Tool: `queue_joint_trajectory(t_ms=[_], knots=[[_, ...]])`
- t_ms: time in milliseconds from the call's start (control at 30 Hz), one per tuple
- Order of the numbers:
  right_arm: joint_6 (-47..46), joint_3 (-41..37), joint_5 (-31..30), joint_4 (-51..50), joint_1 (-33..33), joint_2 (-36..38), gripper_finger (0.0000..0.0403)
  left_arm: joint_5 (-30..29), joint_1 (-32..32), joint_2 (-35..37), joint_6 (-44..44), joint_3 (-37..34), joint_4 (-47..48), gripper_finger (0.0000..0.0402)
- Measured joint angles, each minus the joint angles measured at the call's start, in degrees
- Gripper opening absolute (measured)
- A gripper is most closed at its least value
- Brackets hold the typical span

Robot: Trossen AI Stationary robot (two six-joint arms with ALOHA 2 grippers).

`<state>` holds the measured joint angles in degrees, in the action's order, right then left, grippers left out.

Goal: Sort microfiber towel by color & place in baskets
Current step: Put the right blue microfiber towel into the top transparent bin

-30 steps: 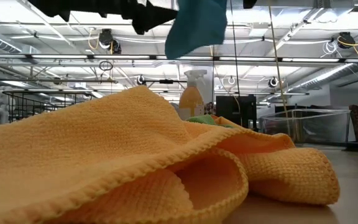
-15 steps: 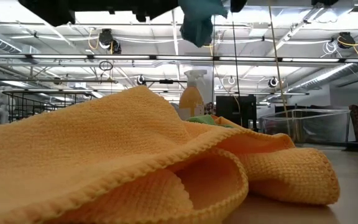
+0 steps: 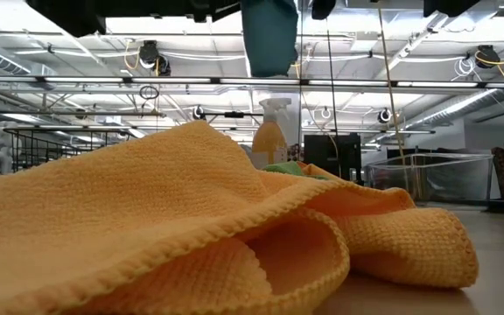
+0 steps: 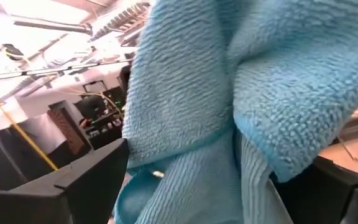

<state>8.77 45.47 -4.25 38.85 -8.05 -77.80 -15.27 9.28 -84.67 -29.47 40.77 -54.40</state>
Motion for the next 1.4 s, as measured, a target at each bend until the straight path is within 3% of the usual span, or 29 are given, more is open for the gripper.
queue_joint_trajectory(t_ms=[133, 267, 633, 767, 900, 1233, 1400], knots=[[-0.8, 0.0, 0.06, -0.19, 0.33, 0.0, 0.0016, 4.52, -0.26, -0.01, 0.17, 0.0, -0.7, 0.0345], [-1.51, 0.0, -0.08, -0.43, 0.45, 0.0, 0.0025, 4.87, -0.2, 0.0, 0.17, 0.0, -0.82, 0.0284], [-5.13, 0.0, -0.27, -0.61, 1.57, 0.02, 0.0063, 7.3, -0.31, 0.01, 0.19, 0.0, -1.9, 0.0019], [-5.21, 0.04, -0.96, -2.78, 1.54, 0.07, 0.0088, 5.8, -0.26, 0.24, -0.3, -0.02, -0.21, 0.0024], [-6.0, 0.07, -7.65, -7.2, 0.39, 0.33, 0.0132, 1.73, -0.26, 3.15, -1.07, -0.04, 6.19, 0.0018], [-2.68, 0.04, -21.21, -15.58, -3.71, 0.66, 0.0273, 1.32, -0.37, 12.33, 0.91, -0.04, 16.78, 0.0011], [-0.06, 0.04, -23.39, -14.86, -6.65, 0.66, 0.0299, -2.13, -1.61, 14.65, 6.82, -0.02, 23.14, 0.0013]])
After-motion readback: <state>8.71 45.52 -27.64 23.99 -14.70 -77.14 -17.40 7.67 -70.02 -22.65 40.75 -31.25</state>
